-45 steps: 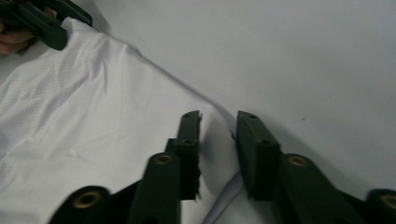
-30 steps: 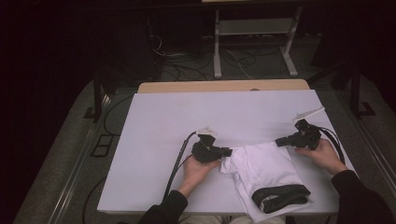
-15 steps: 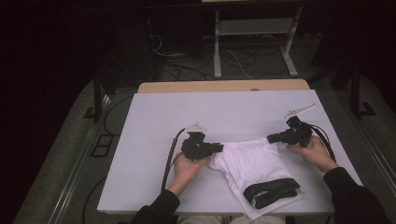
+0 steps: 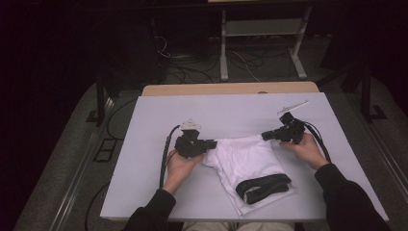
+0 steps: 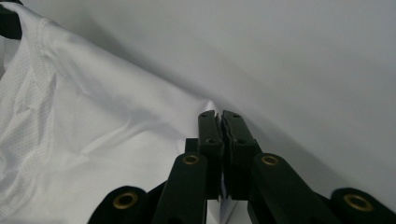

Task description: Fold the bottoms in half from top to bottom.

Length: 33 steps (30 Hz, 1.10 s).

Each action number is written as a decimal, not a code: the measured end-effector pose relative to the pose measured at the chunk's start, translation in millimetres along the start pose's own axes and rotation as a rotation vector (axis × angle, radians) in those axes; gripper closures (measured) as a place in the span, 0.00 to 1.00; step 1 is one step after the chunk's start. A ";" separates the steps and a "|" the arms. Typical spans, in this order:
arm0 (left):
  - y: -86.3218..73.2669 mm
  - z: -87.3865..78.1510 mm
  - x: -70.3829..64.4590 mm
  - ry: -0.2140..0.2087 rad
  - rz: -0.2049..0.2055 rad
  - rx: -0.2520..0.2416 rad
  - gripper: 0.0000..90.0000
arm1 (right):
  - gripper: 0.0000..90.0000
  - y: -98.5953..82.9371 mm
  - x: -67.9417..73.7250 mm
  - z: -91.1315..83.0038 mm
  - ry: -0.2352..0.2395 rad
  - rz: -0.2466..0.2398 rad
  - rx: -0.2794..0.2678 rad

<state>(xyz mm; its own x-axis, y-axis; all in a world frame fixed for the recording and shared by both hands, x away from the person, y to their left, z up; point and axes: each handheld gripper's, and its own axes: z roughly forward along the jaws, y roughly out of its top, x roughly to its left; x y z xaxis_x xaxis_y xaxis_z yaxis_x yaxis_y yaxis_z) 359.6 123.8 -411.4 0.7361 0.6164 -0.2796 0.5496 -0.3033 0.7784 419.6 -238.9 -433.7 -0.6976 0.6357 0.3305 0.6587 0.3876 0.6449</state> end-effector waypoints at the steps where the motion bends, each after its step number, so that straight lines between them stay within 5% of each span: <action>1: 0.6 -1.6 3.7 0.004 -0.004 0.000 0.95 | 0.95 2.6 1.4 3.2 0.000 -0.002 0.000; 8: 4.6 -4.2 28.8 0.023 -0.011 0.012 0.95 | 0.95 17.4 8.0 18.2 -0.011 0.002 -0.002; 19: 22.3 9.4 56.0 0.051 0.008 0.017 0.95 | 0.95 25.8 -0.3 28.7 -0.041 0.088 -0.025; 25: 31.4 21.6 71.0 0.079 -0.008 0.003 0.95 | 0.95 30.3 -8.5 32.8 -0.075 0.133 -0.063; 33: 37.6 36.2 85.6 0.108 -0.042 -0.018 0.95 | 0.95 34.4 -25.1 34.4 -0.056 0.221 -0.145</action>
<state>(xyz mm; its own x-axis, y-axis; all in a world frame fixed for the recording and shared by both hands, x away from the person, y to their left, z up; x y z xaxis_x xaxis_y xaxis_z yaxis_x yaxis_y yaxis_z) 457.6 138.9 -426.4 0.6652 0.7033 -0.2510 0.5714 -0.2631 0.7773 469.5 -218.5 -443.5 -0.5224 0.7314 0.4384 0.7430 0.1381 0.6549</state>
